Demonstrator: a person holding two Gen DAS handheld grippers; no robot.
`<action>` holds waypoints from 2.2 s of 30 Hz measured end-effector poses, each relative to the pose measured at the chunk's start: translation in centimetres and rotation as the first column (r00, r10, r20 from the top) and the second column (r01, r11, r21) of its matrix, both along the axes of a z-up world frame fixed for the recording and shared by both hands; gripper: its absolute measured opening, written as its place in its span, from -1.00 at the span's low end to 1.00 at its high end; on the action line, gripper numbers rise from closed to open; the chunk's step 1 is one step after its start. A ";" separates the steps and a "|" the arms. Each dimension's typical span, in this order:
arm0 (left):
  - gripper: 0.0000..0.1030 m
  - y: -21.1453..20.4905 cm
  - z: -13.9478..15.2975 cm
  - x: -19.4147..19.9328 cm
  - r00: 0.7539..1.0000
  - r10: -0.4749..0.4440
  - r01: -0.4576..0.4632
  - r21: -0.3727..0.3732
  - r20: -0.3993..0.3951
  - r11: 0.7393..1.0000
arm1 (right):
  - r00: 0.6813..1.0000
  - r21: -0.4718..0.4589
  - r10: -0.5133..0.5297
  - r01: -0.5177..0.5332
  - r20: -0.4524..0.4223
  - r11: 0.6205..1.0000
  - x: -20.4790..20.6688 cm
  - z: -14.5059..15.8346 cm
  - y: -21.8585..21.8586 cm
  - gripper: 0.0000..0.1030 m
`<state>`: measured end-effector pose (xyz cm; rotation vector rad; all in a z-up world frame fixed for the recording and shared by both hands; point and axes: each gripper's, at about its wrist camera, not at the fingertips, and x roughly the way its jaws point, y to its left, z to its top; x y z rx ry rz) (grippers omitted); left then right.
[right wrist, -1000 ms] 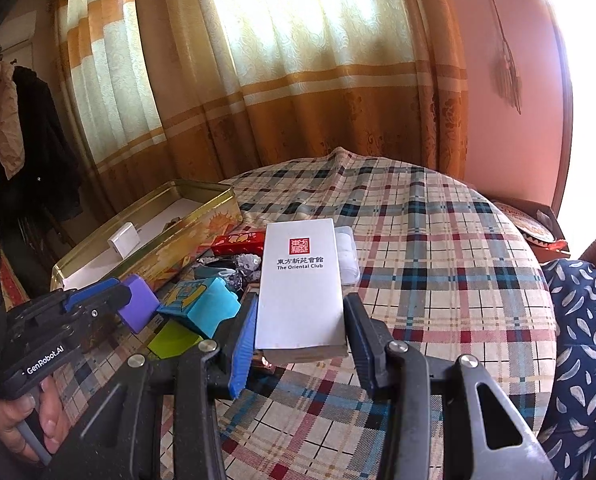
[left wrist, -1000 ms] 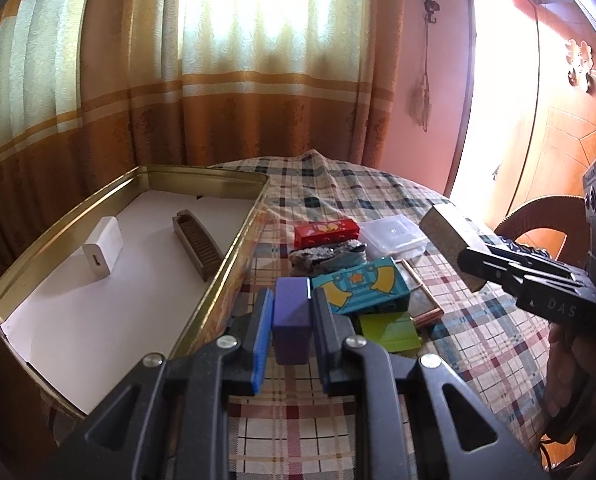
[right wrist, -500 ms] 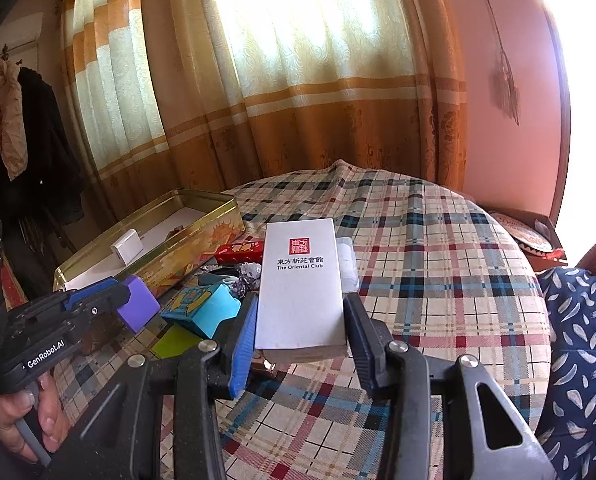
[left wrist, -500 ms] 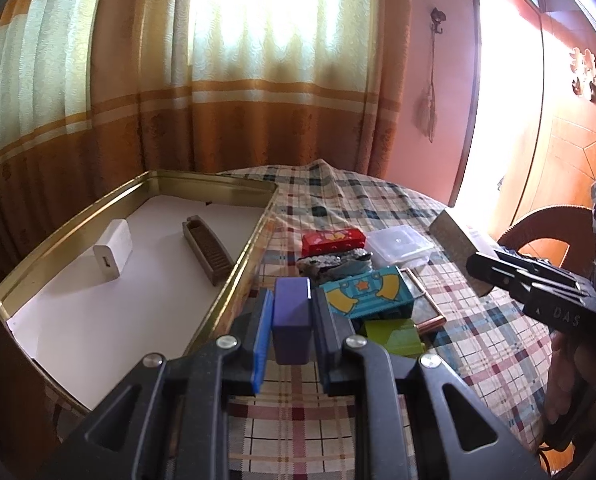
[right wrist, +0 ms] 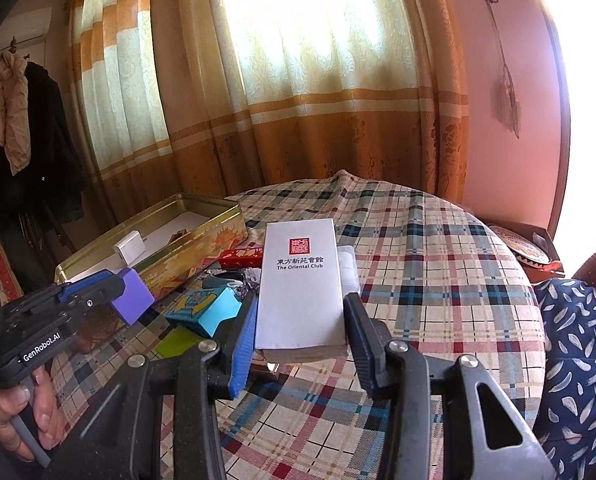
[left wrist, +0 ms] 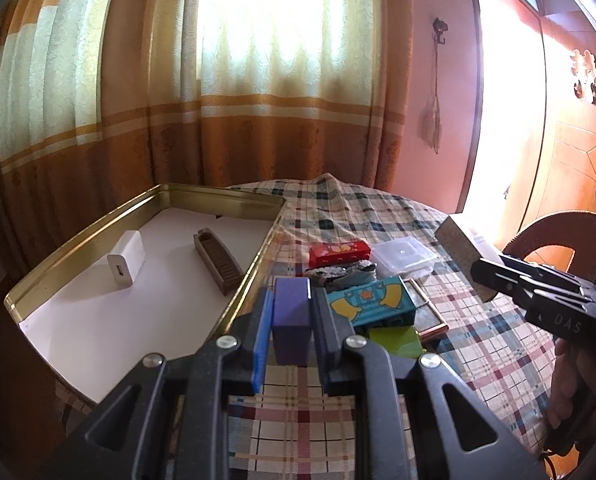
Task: Organize rigid objects
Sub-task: 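Lift the purple block with the left tool while the right tool lifts the white box, then carry the purple block and white box over the gold tin with both tools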
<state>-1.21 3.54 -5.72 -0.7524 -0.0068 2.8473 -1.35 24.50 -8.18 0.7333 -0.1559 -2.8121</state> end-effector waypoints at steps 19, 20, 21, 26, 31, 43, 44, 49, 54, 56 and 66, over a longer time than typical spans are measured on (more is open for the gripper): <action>-0.64 -0.6 0.9 0.9 0.997 0.047 -0.046 0.018 -0.057 0.999 | 0.995 0.044 0.013 -0.009 -0.095 0.999 1.3 1.2 -1.4 -0.12; -0.64 -0.7 1.0 0.8 0.997 0.052 -0.050 0.022 -0.057 0.998 | 0.995 0.044 0.015 -0.011 -0.097 0.999 1.3 1.3 -1.5 -0.12; -0.64 -0.7 1.0 0.8 0.997 0.052 -0.051 0.024 -0.056 0.998 | 0.995 0.042 0.019 -0.015 -0.097 0.999 1.3 1.3 -1.6 -0.12; -0.64 -1.1 1.3 0.8 0.996 0.066 -0.064 0.036 -0.067 0.997 | 0.995 0.048 0.035 -0.030 -0.094 0.998 1.2 1.3 -2.4 -0.12; -0.64 -1.8 1.8 1.0 0.990 0.103 -0.100 0.032 -0.100 0.994 | 0.995 0.046 0.040 -0.035 -0.092 0.998 1.2 1.2 -2.5 -0.12; -0.64 -2.9 1.8 0.4 0.986 0.134 -0.130 0.045 -0.102 0.991 | 0.991 0.044 0.088 -0.084 -0.096 0.995 1.5 1.9 -4.3 -0.12; -0.64 -2.9 1.8 0.4 0.985 0.136 -0.132 0.044 -0.104 0.990 | 0.991 0.045 0.092 -0.088 -0.095 0.995 1.5 2.0 -4.5 -0.12; -0.64 -3.2 1.9 0.5 0.983 0.146 -0.141 0.046 -0.111 0.989 | 0.987 0.049 0.118 -0.113 -0.106 0.992 1.6 2.3 -5.5 -0.12; -0.64 -3.6 2.0 0.4 0.981 0.158 -0.154 0.049 -0.114 0.987 | 0.985 0.040 0.125 -0.121 -0.122 0.992 1.3 2.6 -6.2 -0.12; -0.64 -3.8 2.0 0.4 0.979 0.169 -0.164 0.050 -0.118 0.985 | 0.984 0.039 0.130 -0.126 -0.125 0.991 1.0 2.6 -6.6 -0.12; -0.64 -5.0 1.8 -0.1 0.974 0.197 -0.190 0.064 -0.111 0.980 | 0.978 0.035 0.151 -0.147 -0.145 0.988 0.6 2.7 -8.9 -0.12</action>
